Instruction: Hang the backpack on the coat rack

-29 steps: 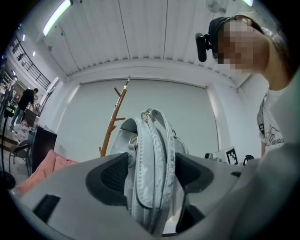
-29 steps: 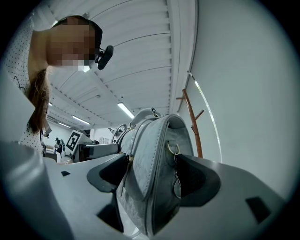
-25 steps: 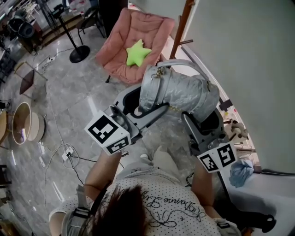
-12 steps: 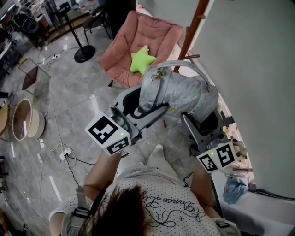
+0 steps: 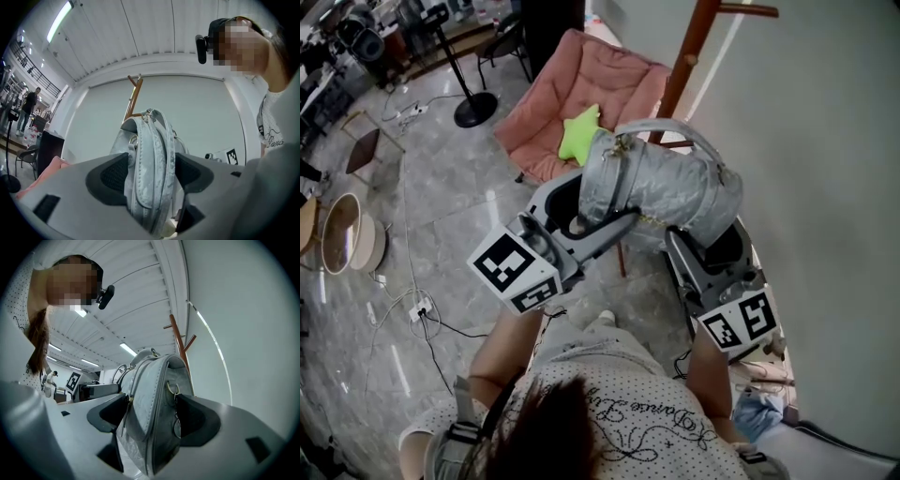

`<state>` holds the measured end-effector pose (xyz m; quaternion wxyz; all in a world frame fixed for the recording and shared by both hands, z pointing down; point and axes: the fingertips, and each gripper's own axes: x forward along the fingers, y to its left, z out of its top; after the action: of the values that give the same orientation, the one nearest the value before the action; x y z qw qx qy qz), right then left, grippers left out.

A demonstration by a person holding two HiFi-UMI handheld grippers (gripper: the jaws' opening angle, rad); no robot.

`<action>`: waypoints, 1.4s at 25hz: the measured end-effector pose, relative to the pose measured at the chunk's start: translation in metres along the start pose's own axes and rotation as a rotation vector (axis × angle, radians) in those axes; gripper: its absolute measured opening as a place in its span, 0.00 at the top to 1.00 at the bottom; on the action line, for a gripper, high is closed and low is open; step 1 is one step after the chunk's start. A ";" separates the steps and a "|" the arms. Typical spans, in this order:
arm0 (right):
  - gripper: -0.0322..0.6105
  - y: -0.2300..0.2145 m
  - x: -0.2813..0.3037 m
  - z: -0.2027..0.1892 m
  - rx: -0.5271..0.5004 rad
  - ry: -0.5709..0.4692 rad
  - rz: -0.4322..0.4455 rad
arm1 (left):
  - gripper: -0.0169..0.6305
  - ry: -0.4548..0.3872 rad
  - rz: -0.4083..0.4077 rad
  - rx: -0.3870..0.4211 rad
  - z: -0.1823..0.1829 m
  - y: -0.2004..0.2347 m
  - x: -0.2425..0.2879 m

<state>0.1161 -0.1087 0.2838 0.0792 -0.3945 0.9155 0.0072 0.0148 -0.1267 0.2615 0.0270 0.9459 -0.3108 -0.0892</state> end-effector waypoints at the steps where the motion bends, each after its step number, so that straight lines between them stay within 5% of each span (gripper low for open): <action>1: 0.40 -0.006 0.000 0.003 -0.001 0.001 0.007 | 0.51 -0.002 0.007 0.001 0.001 0.000 0.005; 14: 0.40 -0.047 0.031 0.001 0.005 0.010 -0.001 | 0.51 0.013 -0.004 -0.001 0.000 0.036 0.043; 35: 0.40 -0.063 0.088 0.013 -0.048 -0.069 -0.199 | 0.51 -0.024 -0.228 0.032 0.028 0.102 0.074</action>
<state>0.1042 -0.2151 0.2605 0.1018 -0.4848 0.8680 0.0347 0.0083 -0.2525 0.2336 -0.0021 0.9742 -0.2030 -0.0982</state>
